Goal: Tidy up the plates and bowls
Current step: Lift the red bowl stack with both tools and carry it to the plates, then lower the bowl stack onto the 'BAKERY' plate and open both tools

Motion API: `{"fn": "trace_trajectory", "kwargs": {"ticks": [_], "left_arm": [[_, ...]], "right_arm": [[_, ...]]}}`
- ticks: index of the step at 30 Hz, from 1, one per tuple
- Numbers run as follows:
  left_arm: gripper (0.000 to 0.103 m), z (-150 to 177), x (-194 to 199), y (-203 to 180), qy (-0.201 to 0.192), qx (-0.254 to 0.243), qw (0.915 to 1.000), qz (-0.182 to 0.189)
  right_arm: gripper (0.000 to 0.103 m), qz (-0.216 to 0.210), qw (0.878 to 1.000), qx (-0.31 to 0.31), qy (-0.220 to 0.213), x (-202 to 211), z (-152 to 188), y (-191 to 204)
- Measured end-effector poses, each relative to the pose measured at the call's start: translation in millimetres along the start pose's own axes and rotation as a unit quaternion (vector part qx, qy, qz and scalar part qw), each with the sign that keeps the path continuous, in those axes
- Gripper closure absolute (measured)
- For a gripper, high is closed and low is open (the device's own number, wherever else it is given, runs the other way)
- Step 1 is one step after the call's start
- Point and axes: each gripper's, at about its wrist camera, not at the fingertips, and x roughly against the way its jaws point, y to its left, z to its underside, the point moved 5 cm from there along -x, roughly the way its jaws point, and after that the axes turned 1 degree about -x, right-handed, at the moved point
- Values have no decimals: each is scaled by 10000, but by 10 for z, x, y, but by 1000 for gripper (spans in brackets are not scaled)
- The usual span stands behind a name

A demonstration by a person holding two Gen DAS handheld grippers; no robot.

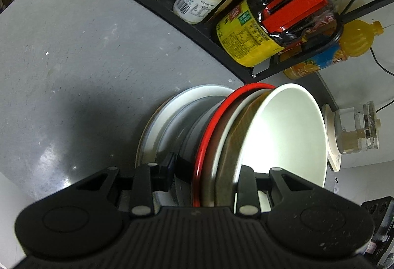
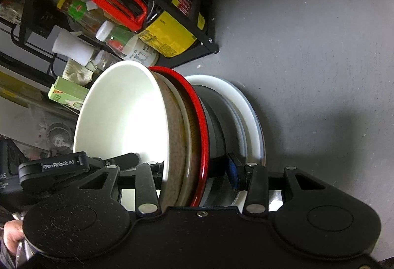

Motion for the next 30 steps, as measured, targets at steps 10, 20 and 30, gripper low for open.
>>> {"fn": "trace_trajectory", "kwargs": {"ticks": [10, 20, 30], "left_arm": [[72, -13, -43, 29, 60, -103, 9999, -4], [65, -101, 47, -53, -50, -621, 9978, -236], [52, -308, 224, -161, -164, -816, 9963, -222]], "right_arm": [[53, -25, 10000, 56, 14, -30, -13, 48], [52, 142, 9998, 83, -101, 14, -52, 57], [45, 314, 9990, 54, -320, 171, -227, 34]]}}
